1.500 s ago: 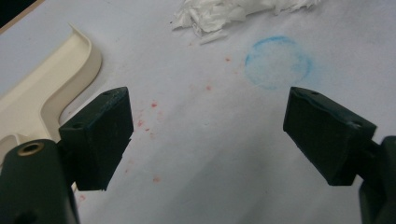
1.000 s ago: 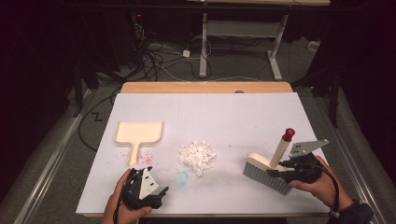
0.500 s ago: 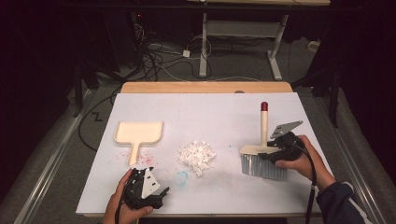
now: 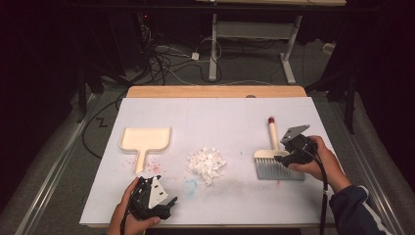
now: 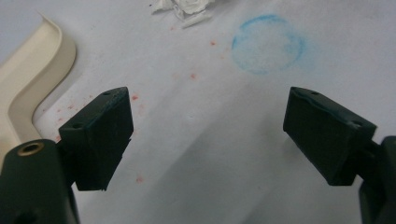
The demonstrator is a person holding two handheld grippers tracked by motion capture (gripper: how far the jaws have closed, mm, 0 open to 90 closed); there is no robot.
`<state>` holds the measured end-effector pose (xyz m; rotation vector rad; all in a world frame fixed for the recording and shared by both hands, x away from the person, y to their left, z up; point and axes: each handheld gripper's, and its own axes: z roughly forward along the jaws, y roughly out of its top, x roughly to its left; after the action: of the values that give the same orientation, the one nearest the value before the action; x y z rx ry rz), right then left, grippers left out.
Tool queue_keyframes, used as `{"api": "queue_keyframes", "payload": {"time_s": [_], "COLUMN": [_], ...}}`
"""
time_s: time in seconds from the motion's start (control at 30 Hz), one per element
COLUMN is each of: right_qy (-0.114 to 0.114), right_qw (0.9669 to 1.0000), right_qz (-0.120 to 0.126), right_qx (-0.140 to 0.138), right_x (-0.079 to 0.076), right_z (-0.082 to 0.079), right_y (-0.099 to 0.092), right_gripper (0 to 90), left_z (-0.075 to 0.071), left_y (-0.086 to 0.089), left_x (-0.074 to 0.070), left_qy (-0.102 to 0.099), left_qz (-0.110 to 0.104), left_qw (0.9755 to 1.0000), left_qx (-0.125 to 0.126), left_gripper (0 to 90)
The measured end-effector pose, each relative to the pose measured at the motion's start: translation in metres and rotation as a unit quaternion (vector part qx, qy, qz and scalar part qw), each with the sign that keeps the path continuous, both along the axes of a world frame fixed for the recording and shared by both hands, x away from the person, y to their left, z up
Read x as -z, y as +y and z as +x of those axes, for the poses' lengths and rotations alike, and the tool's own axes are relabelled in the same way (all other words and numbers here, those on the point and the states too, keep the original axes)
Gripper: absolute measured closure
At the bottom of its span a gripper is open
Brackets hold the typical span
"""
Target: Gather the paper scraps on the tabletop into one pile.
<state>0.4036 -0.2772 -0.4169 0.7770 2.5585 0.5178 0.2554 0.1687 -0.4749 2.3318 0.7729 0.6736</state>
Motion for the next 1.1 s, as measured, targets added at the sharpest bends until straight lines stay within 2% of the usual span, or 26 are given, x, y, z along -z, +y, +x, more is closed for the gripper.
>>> {"api": "queue_keyframes", "payload": {"time_s": [0.07, 0.13, 0.2, 0.27, 0.33, 0.37, 0.43, 0.57, 0.67, 0.77, 0.9, 1.0, 1.07, 1.1], "right_qy": [-0.014, -0.030, -0.051, -0.078, -0.109, -0.116, -0.140, -0.177, -0.194, -0.209, -0.213, -0.225, -0.229, -0.226], "right_qw": [0.9998, 0.9992, 0.9970, 0.9930, 0.9871, 0.9846, 0.9769, 0.9648, 0.9582, 0.9561, 0.9535, 0.9529, 0.9493, 0.9495], "right_qz": [0.001, 0.018, 0.053, 0.084, 0.113, 0.126, 0.157, 0.190, 0.205, 0.199, 0.209, 0.198, 0.211, 0.213], "right_qx": [0.011, 0.021, 0.022, 0.027, 0.030, 0.033, 0.036, 0.041, 0.044, 0.049, 0.046, 0.046, 0.043, 0.044], "right_x": [0.001, 0.000, -0.003, -0.006, -0.011, -0.013, -0.018, -0.025, -0.027, -0.026, -0.018, -0.011, -0.006, -0.003], "right_z": [-0.002, -0.006, -0.012, -0.018, -0.023, -0.025, -0.030, -0.041, -0.049, -0.059, -0.074, -0.086, -0.094, -0.097], "right_y": [-0.005, -0.011, -0.018, -0.024, -0.028, -0.029, -0.031, -0.028, -0.024, -0.019, -0.016, -0.015, -0.017, -0.018], "right_gripper": [40.4, 40.4, 40.0, 37.6, 35.8, 34.8, 31.4, 27.6, 24.3, 22.4, 19.5, 17.5, 17.5, 17.4], "left_z": [-0.001, -0.001, -0.001, -0.001, -0.001, -0.001, -0.001, 0.000, 0.000, 0.000, 0.002, 0.004, 0.005, 0.005], "left_y": [0.000, 0.001, 0.001, 0.001, 0.000, 0.000, 0.000, 0.000, 0.001, 0.001, 0.001, 0.000, -0.001, -0.002], "left_x": [-0.001, -0.001, -0.002, -0.002, -0.003, -0.003, -0.004, -0.004, -0.004, -0.005, -0.005, -0.006, -0.006, -0.006], "left_qy": [-0.003, -0.006, -0.009, -0.010, -0.013, -0.014, -0.015, -0.017, -0.018, -0.019, -0.020, -0.021, -0.022, -0.022], "left_qz": [-0.001, -0.004, -0.007, -0.007, -0.008, -0.009, -0.012, -0.014, -0.018, -0.019, -0.025, -0.028, -0.027, -0.027], "left_qw": [1.0000, 1.0000, 0.9999, 0.9999, 0.9999, 0.9999, 0.9998, 0.9997, 0.9997, 0.9996, 0.9995, 0.9994, 0.9994, 0.9994], "left_qx": [-0.001, -0.002, -0.003, -0.002, -0.002, -0.002, -0.003, -0.004, -0.005, -0.006, -0.008, -0.007, -0.006, -0.005], "left_gripper": [15.1, 15.1, 15.1, 15.1, 15.1, 15.1, 15.1, 15.1, 15.1, 15.1, 15.1, 15.1, 15.1, 15.1]}}
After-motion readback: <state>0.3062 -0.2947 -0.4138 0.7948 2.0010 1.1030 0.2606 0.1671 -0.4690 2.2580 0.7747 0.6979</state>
